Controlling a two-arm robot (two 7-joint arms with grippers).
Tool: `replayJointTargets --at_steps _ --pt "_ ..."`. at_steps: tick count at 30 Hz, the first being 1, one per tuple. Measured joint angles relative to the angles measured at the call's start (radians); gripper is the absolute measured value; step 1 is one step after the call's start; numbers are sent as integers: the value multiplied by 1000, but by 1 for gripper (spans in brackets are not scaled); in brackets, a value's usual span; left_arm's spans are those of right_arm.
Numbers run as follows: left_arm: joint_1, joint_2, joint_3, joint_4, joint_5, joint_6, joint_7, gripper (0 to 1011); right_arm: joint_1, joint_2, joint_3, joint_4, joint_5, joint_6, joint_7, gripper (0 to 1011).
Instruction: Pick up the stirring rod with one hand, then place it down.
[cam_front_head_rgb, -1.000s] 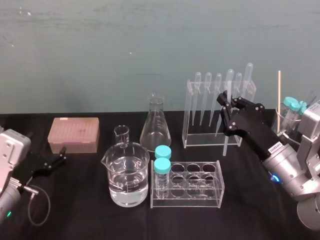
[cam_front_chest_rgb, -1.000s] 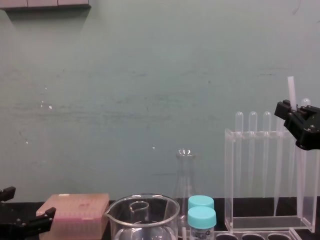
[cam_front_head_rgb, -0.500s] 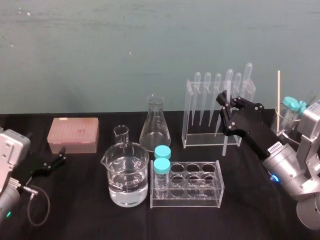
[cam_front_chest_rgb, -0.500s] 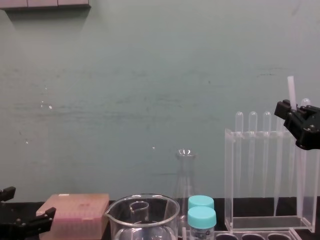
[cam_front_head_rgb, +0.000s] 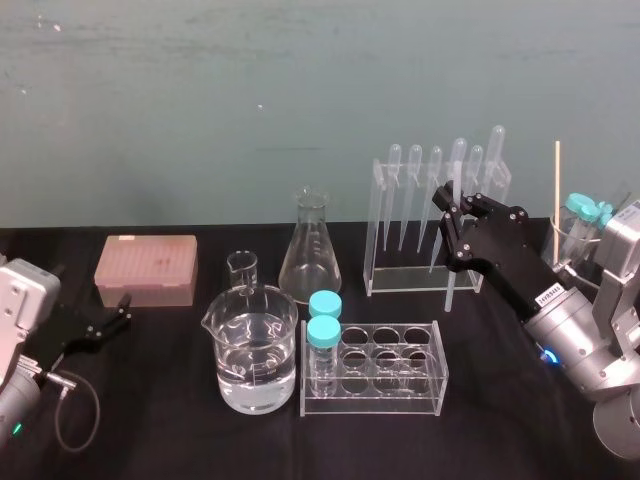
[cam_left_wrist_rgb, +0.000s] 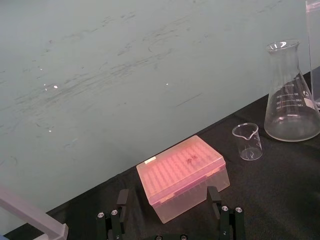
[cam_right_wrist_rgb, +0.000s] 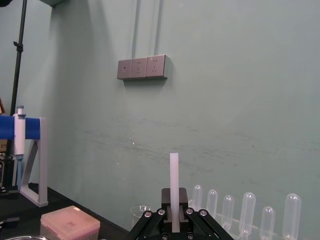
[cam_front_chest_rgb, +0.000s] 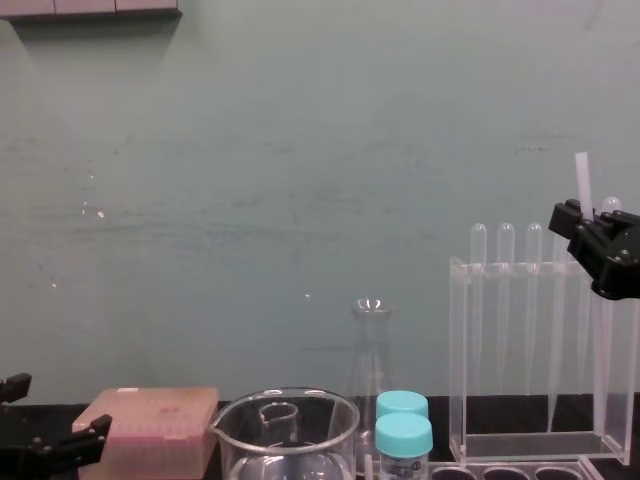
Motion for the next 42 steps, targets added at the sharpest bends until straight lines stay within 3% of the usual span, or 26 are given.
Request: replayJointTargets --at_steps 42 --pt "0 0 0 0 0 0 0 1000 0 0 0 0 0 0 0 66"
